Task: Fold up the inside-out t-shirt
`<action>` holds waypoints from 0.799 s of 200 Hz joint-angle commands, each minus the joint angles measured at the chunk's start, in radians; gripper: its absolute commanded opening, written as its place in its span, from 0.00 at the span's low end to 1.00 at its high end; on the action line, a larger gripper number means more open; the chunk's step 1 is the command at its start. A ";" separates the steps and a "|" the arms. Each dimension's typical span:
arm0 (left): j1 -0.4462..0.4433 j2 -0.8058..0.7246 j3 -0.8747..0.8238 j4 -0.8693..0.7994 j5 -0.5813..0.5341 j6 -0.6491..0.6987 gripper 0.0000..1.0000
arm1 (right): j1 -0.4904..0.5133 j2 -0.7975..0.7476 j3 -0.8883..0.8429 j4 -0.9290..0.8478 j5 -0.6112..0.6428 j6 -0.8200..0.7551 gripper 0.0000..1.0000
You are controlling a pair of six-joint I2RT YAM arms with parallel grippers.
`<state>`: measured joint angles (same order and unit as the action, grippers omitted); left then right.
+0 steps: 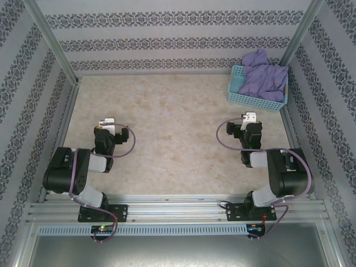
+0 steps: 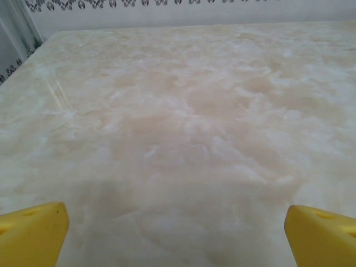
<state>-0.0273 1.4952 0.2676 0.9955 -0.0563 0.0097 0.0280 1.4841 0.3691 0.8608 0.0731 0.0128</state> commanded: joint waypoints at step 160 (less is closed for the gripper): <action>-0.057 -0.669 0.289 -1.068 0.091 -0.589 1.00 | -0.177 0.061 0.824 -0.893 -0.074 0.396 0.98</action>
<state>-0.0849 0.7803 0.4911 0.0303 -0.0601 -0.5507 -0.1482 1.4063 1.0679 0.0471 -0.0692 0.3767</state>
